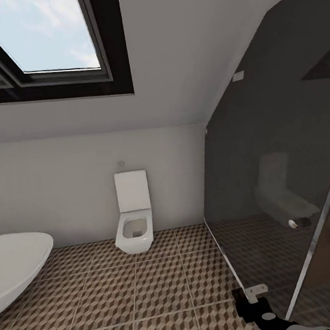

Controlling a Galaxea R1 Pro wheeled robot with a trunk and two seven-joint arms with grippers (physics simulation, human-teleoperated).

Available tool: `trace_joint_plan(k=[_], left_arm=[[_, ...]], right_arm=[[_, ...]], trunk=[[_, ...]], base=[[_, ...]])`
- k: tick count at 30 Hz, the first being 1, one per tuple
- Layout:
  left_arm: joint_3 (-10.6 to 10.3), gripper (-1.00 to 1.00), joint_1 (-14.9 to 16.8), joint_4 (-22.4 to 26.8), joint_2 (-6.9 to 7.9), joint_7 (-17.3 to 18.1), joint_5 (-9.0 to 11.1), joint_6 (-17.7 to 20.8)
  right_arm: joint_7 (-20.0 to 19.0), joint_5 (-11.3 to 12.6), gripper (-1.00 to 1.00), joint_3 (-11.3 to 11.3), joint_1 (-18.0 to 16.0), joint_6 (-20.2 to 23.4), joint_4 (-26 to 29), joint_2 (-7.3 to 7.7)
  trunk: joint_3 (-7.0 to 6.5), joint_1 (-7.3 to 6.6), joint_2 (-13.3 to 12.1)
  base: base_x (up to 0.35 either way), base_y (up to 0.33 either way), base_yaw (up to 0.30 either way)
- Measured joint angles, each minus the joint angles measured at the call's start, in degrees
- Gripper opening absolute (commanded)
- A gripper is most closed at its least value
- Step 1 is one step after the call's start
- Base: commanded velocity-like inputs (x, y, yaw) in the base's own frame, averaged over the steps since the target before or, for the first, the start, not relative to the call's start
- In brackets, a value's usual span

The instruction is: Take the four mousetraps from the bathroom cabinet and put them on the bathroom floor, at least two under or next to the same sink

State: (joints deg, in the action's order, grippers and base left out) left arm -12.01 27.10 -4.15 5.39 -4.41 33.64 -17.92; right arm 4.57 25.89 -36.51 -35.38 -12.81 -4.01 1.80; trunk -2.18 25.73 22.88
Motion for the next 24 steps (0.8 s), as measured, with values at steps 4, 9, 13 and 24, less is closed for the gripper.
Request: trace_joint_plan(k=[4,9,13,24], left_arm=[[0.0,-1.0,-0.01,0.0,0.0,0.0,0.0,0.0],[0.0,-1.0,0.0,0.0,0.0,-0.04,0.0,-0.02],[0.0,-1.0,0.0,0.01,0.02,-0.05,0.0,0.0],[0.0,-1.0,0.0,0.01,0.17,-0.06,0.0,0.01]], right_arm=[[0.0,0.0,-1.0,-0.01,0.0,0.0,-0.02,0.01],[0.0,0.0,-1.0,-0.01,0.0,0.0,-0.02,0.01],[0.0,-0.04,-1.0,-0.01,-0.01,-0.01,-0.01,0.01],[0.0,-0.02,-1.0,-0.01,-0.01,-0.01,-0.02,0.0]], trunk=[[0.0,0.0,0.0],[0.0,0.0,0.0],[0.0,-0.01,0.0],[0.0,-0.01,0.0]], base=[[0.27,0.22,0.0],[0.275,0.209,0.0],[0.308,0.131,0.0],[0.325,0.078,0.0]])
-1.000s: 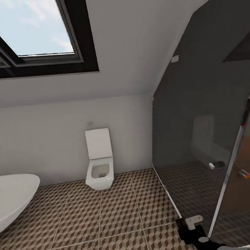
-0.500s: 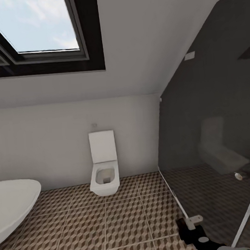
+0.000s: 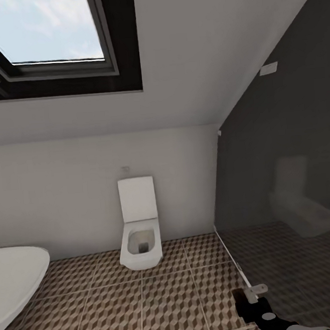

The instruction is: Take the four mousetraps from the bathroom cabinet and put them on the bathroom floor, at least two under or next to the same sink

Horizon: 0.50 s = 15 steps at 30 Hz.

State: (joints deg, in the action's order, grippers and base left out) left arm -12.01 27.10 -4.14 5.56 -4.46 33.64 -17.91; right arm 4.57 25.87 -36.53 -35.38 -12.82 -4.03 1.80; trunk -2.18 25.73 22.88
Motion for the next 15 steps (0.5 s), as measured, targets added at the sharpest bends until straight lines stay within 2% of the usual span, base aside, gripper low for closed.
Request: trace_joint_plan(k=[15], left_arm=[[0.02,-1.0,-0.01,0.0,0.09,-0.35,0.06,-0.04]], right_arm=[[0.0,0.01,-1.0,0.03,0.0,-0.01,0.0,0.0]], trunk=[[0.0,0.0,0.0]], base=[[0.328,0.025,0.0]])
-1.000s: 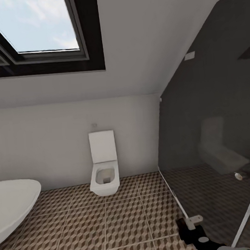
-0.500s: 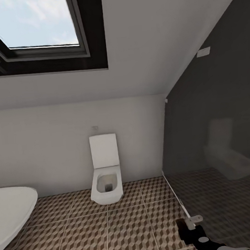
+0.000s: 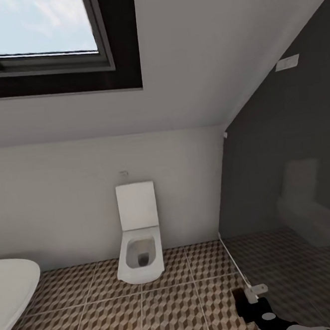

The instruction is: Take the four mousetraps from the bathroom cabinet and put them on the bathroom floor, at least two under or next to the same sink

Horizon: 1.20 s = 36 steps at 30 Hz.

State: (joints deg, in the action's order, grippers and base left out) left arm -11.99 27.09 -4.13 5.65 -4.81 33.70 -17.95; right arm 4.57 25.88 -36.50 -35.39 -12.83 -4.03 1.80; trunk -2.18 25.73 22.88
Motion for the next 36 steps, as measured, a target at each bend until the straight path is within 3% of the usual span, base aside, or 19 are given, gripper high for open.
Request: trace_joint_plan(k=[8,18,29,36], left_arm=[[0.07,-1.0,0.01,-0.01,0.19,-0.24,0.03,-0.04],[0.07,-1.0,-0.01,-0.01,0.71,-0.22,0.03,-0.06],[0.06,-1.0,-0.02,0.01,0.59,-0.18,0.02,-0.04],[0.06,-1.0,0.0,0.0,0.31,-0.18,0.02,-0.04]], right_arm=[[0.0,-0.02,-1.0,-0.02,0.0,0.0,-0.01,-0.01],[-0.03,-0.08,-1.0,-0.03,0.0,0.02,0.03,0.0],[-0.23,-0.09,-1.0,-0.11,-0.01,0.08,0.04,-0.04],[-0.34,-0.08,-1.0,-0.12,0.0,0.0,0.06,0.0]], trunk=[[0.0,0.0,0.0],[0.0,0.01,0.0],[0.0,0.03,-0.01],[0.0,0.03,-0.01]], base=[[0.328,0.011,0.0],[0.271,0.182,0.038],[0.04,0.029,0.255],[0.001,0.001,0.063]])
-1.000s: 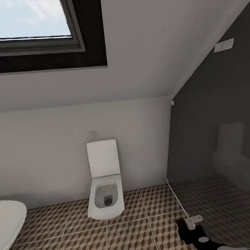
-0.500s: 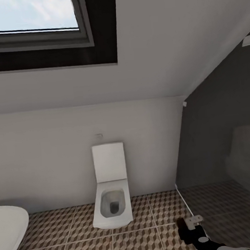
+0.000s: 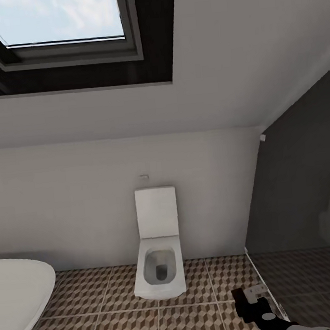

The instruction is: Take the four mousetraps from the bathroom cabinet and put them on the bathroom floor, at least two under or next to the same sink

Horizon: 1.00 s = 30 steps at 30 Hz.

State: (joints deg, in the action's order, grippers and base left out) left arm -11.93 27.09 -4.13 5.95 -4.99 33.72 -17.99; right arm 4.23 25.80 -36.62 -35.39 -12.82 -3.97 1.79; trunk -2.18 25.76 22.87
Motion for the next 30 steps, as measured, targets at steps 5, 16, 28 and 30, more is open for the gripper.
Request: trace_joint_plan(k=[5,16,28,30], left_arm=[[0.01,-1.0,0.0,0.0,-0.07,0.0,0.06,0.0],[0.09,-1.0,0.01,-0.01,0.23,-0.01,0.09,0.07],[0.1,-1.0,0.01,0.0,0.18,-0.09,0.09,0.1],[0.1,-1.0,0.01,0.0,0.16,-0.09,0.09,0.09]], right_arm=[[-0.01,0.0,-1.0,0.0,0.0,0.0,0.0,0.0],[-0.02,0.0,-1.0,0.0,0.0,0.0,0.01,0.0],[-0.01,0.07,-1.0,0.0,0.0,0.0,0.0,0.0],[-0.01,0.08,-1.0,0.01,0.0,0.0,0.0,0.0]], trunk=[[0.0,0.0,0.0],[0.0,-0.03,0.01],[0.0,-0.03,0.01],[0.0,-0.03,0.01]], base=[[0.033,0.015,0.003],[0.278,0.096,0.0],[0.328,0.015,0.0],[0.33,0.001,0.0]])
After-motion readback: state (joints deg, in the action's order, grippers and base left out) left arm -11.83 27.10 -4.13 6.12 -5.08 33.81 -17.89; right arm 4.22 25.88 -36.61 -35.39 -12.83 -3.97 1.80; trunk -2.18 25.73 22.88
